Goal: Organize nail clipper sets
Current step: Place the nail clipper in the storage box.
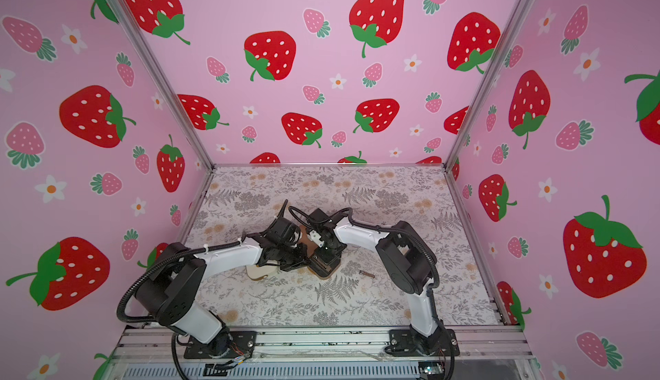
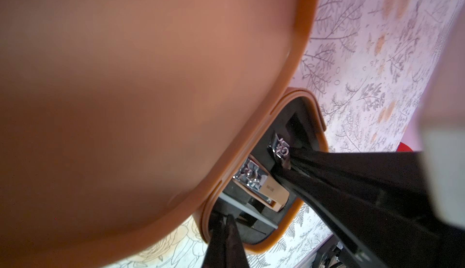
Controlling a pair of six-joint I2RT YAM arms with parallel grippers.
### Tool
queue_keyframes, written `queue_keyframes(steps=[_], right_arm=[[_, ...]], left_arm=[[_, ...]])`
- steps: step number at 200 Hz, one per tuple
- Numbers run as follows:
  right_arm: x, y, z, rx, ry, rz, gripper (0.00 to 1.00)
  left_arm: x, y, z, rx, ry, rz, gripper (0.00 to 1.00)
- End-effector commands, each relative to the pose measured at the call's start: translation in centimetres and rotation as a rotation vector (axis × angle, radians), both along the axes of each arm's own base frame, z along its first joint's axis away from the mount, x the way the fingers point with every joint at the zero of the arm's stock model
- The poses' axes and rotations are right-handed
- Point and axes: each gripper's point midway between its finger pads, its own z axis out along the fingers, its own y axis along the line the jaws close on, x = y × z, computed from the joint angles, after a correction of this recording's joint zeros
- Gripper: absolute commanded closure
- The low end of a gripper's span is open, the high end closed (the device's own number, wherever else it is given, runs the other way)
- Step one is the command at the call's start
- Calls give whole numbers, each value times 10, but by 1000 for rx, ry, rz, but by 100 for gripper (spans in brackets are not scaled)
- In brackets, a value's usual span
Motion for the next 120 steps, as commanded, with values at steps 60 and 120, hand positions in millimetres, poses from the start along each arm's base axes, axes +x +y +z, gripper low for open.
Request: queue_keyframes(steps=[60,120], right_arm=[[-15,-36,-74,-201,54,-58,93],[-4,-23,-31,-125,-9,-54,85]], left_arm=[[-13,9,-20,56,66,3,100],[-14,9,-19,53,66,2,100]])
